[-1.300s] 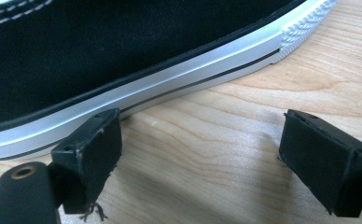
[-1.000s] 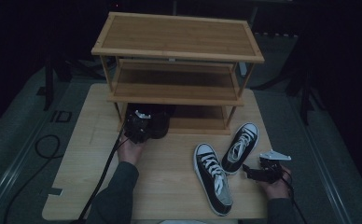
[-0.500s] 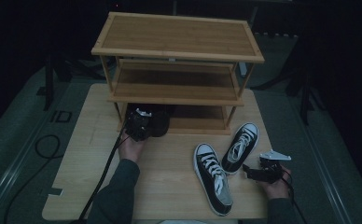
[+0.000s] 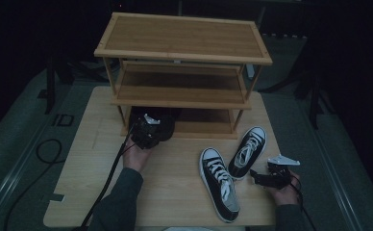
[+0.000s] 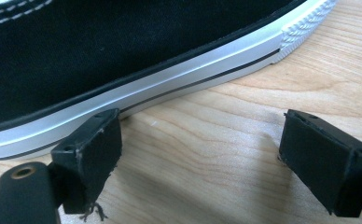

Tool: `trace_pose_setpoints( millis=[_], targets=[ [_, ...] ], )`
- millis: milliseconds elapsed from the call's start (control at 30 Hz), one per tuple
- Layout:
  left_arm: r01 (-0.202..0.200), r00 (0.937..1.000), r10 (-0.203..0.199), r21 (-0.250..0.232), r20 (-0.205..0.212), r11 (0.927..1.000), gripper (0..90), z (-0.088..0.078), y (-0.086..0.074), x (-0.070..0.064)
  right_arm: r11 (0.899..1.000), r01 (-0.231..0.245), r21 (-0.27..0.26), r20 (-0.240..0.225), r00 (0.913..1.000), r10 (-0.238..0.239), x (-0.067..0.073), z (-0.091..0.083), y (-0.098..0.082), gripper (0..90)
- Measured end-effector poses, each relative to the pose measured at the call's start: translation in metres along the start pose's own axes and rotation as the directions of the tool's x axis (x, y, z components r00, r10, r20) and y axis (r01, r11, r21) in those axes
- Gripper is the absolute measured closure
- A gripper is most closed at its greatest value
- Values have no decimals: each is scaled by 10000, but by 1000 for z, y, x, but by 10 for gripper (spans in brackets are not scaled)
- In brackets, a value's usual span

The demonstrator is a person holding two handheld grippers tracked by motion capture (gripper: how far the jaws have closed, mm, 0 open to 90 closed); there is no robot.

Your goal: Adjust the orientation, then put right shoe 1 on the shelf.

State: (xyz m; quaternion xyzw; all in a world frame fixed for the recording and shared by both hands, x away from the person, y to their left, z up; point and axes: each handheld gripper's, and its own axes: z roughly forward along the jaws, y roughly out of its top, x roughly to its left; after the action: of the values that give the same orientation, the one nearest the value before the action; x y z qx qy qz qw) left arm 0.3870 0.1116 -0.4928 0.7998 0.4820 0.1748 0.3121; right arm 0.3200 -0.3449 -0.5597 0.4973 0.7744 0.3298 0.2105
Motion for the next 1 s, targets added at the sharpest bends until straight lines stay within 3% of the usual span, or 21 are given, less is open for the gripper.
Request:
trace_pose_setpoints(
  millis=[267,533,867,1000],
  targets=[
    [-663,9963,662,10,555,9978,758,-2,-3,-17,10000,-1,0,-1,10000,1,0,0,0,128],
    [-1257,9898,1232,330,715,9915,695,10,-11,-25,10000,7,0,-10,10000,-7,0,0,0,128],
    [-1304,9885,1251,590,853,9897,664,31,-22,-24,10000,26,40,-33,10000,-26,0,0,1,131],
    [-1287,9888,1233,635,836,9896,662,35,-28,-22,9993,71,381,-50,10000,-69,0,-1,5,147]
  ],
)
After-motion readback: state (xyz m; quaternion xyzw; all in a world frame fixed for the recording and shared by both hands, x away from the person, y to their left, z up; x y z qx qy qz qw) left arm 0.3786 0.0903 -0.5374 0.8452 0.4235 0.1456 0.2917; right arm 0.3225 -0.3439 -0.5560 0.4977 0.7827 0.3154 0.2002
